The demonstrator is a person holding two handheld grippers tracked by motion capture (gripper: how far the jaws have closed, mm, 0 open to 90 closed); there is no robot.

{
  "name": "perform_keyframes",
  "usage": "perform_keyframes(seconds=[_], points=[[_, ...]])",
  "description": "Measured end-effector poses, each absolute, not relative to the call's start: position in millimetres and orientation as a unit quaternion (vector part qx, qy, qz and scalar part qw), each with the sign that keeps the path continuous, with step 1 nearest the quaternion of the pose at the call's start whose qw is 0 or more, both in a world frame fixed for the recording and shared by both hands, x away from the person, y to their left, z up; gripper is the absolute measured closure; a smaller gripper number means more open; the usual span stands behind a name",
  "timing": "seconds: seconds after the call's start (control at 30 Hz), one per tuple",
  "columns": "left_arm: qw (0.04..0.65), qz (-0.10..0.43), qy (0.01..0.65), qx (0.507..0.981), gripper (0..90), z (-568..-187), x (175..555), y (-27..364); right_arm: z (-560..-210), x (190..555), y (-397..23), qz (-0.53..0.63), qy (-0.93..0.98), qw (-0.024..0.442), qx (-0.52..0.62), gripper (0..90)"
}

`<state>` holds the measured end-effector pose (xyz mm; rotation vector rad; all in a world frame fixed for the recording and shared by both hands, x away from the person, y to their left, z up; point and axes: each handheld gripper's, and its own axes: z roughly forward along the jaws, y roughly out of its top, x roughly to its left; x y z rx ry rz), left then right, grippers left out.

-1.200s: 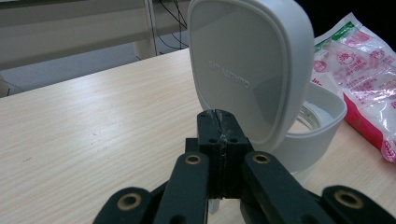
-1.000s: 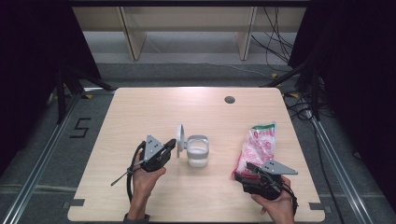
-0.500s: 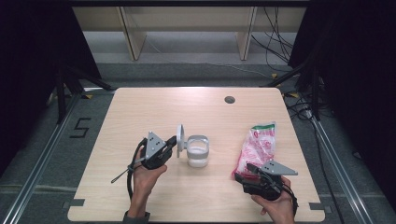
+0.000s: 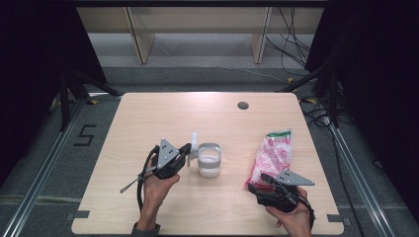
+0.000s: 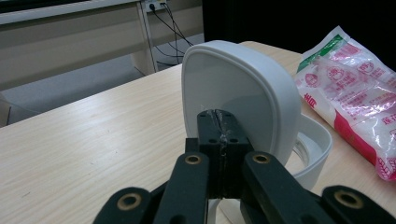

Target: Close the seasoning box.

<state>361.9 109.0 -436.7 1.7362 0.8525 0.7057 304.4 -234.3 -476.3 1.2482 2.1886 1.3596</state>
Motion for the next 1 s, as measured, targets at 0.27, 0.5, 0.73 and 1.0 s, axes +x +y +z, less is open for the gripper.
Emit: perform_keyframes(seconds=[0.27, 0.5, 0.73, 1.0], points=[[0.518, 0.287, 0.345, 0.728, 89.2, -437.5, 360.7, 96.6, -477.4, 306.1, -233.9, 0.468, 0.760, 0.152, 0.424, 35.9], [0.531, 0.269, 0.338, 0.729, 85.9, -437.2, 359.5, 93.5, -477.0, 305.5, -235.1, 0.471, 0.762, 0.151, 0.418, 36.0], [0.556, 0.224, 0.315, 0.736, 65.6, -435.6, 347.1, 92.8, -476.6, 304.5, -235.1, 0.473, 0.759, 0.151, 0.422, 36.0], [0.572, 0.189, 0.298, 0.740, 46.3, -446.3, 326.0, 86.3, -476.4, 302.2, -234.7, 0.467, 0.759, 0.143, 0.430, 35.9]])
